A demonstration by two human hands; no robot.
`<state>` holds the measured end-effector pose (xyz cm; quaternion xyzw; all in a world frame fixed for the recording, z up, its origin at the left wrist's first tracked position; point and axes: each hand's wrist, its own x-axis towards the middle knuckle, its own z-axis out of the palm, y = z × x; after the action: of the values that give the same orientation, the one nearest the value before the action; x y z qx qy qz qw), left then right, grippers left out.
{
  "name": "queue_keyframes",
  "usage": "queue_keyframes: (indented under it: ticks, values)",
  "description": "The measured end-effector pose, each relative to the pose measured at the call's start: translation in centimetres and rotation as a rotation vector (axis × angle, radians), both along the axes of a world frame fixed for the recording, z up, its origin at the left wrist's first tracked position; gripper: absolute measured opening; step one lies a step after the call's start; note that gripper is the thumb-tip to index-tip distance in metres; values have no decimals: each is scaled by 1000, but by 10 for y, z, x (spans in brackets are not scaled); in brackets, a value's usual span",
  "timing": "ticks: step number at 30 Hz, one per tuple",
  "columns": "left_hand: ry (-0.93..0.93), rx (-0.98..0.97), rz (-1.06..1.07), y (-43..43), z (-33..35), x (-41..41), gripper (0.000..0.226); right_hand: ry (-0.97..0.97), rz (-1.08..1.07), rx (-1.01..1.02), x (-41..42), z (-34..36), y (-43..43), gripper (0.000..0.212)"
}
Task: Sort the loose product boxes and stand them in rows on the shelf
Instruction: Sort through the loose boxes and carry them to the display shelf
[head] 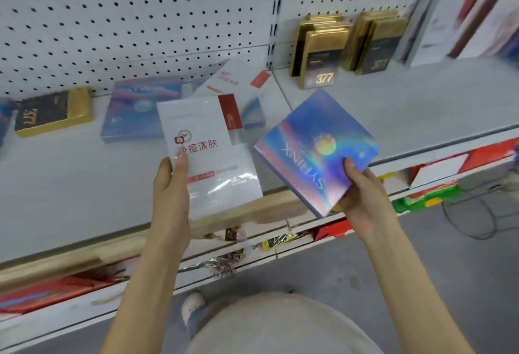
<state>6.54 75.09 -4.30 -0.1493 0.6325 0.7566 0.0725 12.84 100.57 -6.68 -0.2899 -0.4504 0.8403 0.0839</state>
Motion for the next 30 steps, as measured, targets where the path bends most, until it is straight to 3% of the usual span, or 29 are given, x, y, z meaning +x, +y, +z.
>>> queue_keyframes:
  ticks: [7,11,18,24,27,30]
  values:
    - [-56,17,-112,148,-8,57,17,90,-171,-117,74,9,117,44]
    - [-66,36,-162,212,-4,76,14,88,-257,-216,104,6,160,31]
    - [-75,-10,-212,263,-3,73,15,98,-425,-320,111,2,217,46]
    - [-108,22,-184,321,-4,50,16,44,-399,-226,92,7,274,70]
    - [-101,48,-192,358,-9,34,24,75,-354,-213,74,10,310,62]
    - [-123,85,-200,398,-14,10,26,92,-354,-255,50,13,347,36]
